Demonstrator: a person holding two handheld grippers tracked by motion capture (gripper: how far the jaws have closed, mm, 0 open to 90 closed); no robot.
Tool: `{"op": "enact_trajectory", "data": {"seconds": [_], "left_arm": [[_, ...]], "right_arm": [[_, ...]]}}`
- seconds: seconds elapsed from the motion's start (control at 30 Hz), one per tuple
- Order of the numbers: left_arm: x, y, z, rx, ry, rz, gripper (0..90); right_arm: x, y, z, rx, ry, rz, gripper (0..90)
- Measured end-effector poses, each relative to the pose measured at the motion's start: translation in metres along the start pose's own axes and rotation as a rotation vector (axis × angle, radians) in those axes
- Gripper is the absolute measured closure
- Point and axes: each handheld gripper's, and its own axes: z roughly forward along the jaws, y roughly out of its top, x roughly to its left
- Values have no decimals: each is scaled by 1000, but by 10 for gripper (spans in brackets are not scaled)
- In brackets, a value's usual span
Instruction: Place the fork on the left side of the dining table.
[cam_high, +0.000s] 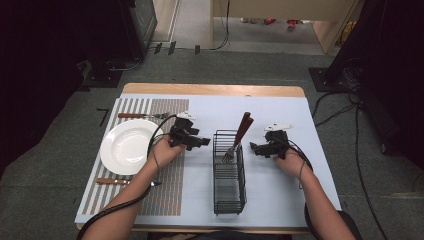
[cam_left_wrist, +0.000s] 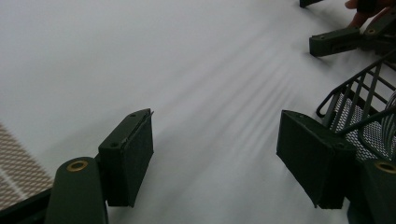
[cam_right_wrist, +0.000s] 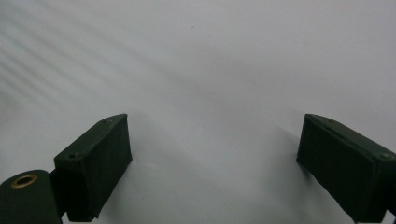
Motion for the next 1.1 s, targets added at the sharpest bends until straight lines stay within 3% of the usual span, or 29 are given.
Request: {"op": "enact_trajectory", "data": {"seconds": [0.1,0.33,1.1], "left_arm": [[-3,-1,6,15,-4,20,271],[-4,-5,14,38,-10,21,265],[-3,-6,14,33,-14,29,249]], "right_arm": [[0,0,0,1,1,2,91],[0,0,0,1,1,1,91],[0,0,0,1,1,1,91]]}}
